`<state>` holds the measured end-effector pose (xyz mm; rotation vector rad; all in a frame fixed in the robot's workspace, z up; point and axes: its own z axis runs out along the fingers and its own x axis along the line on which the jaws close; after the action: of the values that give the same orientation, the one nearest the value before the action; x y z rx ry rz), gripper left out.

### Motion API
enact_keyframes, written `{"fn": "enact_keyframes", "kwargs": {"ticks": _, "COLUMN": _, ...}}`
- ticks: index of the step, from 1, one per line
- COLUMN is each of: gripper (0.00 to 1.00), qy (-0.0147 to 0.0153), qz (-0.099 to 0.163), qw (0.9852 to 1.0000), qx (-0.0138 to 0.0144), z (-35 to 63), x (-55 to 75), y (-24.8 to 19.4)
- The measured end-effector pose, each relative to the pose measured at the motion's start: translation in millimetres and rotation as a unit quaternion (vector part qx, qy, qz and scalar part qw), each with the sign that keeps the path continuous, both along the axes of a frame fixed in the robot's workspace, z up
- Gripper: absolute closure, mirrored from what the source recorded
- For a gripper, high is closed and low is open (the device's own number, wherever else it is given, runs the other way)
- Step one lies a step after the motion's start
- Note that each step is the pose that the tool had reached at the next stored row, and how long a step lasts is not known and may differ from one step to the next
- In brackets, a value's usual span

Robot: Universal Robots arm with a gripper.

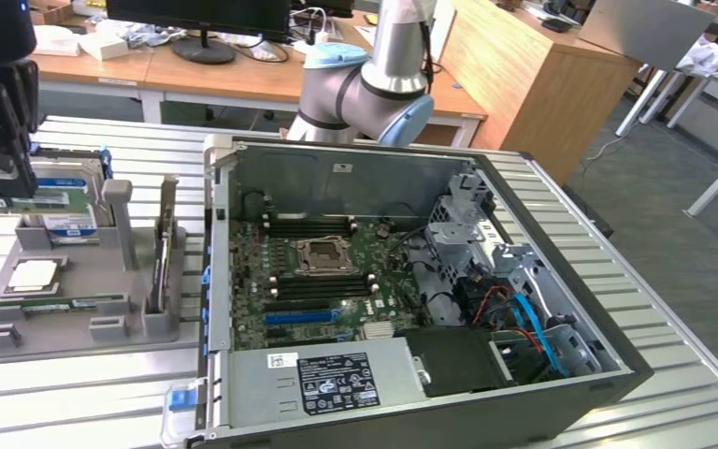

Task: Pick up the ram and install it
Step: 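Pick up the ram and move it above insertion slot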

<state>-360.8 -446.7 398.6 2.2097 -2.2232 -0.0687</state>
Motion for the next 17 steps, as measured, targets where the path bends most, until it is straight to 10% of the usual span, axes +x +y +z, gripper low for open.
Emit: {"fn": "enact_keyframes", "kwargs": {"ticks": 17, "gripper": 0.89, "qy": 0.0000, "qz": 0.000, "qw": 1.0000, "qx": 0.0000, "z": 18.2, "x": 0.0, "y": 0.0}}
